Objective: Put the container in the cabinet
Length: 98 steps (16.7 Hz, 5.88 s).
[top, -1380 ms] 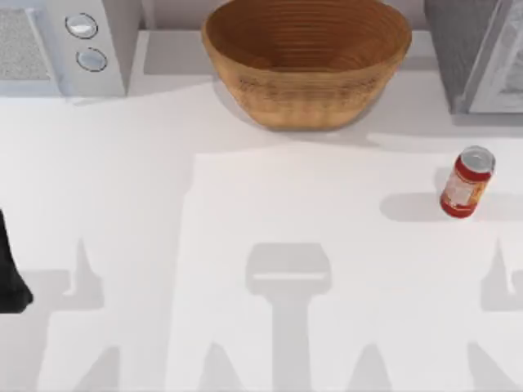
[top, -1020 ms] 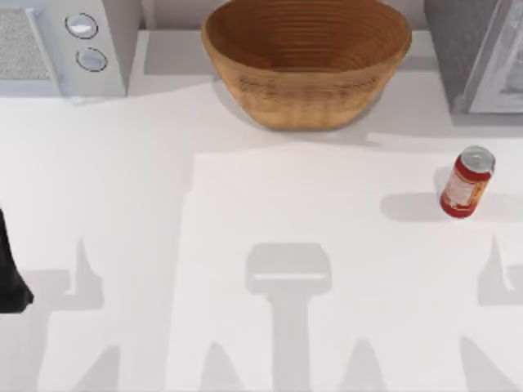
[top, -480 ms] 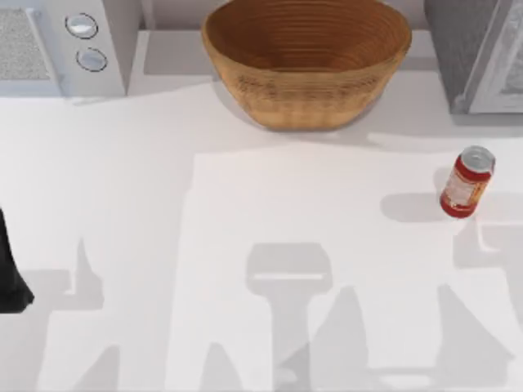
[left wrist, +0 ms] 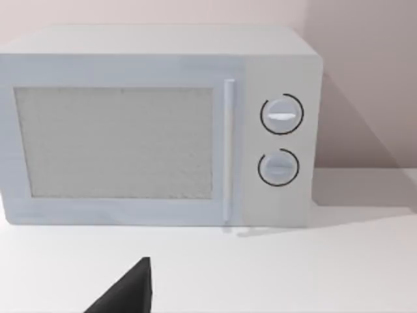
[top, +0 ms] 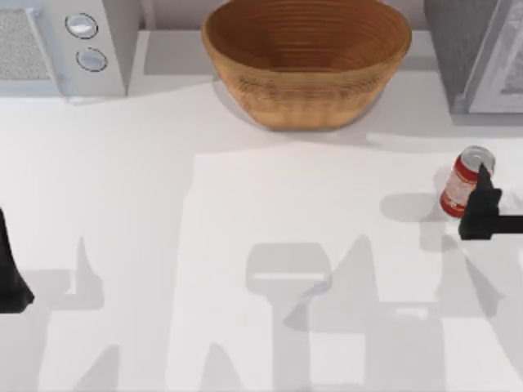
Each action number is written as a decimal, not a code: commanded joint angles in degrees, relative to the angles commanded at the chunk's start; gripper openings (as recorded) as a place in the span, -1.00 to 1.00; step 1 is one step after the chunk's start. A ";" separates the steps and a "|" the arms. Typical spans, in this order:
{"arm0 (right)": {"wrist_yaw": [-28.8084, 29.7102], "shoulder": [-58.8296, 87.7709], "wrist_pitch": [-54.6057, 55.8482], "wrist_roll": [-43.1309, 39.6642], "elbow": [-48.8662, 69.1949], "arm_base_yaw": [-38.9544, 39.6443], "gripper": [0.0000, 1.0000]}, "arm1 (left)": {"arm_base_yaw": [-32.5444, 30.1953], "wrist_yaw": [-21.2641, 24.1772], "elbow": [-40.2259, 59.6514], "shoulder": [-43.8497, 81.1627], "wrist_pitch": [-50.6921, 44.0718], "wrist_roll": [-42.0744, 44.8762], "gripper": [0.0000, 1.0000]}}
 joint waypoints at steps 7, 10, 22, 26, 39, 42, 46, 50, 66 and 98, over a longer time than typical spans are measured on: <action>5.56 27.87 22.06 1.58 4.04 5.13 1.00 | 0.00 0.00 0.00 0.00 0.00 0.00 1.00; 6.54 32.72 26.11 1.87 4.90 6.06 1.00 | 0.00 0.00 0.00 0.00 0.00 0.00 1.00; 3.44 36.16 21.22 1.13 13.57 2.83 1.00 | 0.00 0.00 0.00 0.00 0.00 0.00 1.00; 1.83 37.75 18.42 0.74 18.12 1.16 1.00 | 0.00 0.00 0.00 0.00 0.00 0.00 1.00; 1.83 37.75 18.41 0.74 18.12 1.16 -0.51 | 0.00 0.00 0.00 0.00 0.00 0.00 1.00; 1.83 37.75 18.41 0.74 18.12 1.16 -0.96 | 0.00 0.00 0.00 0.00 0.00 0.00 1.00; 1.83 37.75 18.41 0.74 18.12 1.16 -1.00 | 0.00 0.00 0.00 0.00 0.00 0.00 1.00; 1.83 37.75 18.41 0.74 18.12 1.16 -1.00 | 0.00 0.00 0.00 0.00 0.00 0.00 1.00; 1.38 0.58 -23.10 1.08 22.93 1.24 -1.00 | 0.00 0.00 0.00 0.00 0.00 0.00 1.00; -17.38 -90.29 -68.56 -3.88 -10.91 -16.60 -1.00 | 0.00 0.00 0.00 0.00 0.00 0.00 1.00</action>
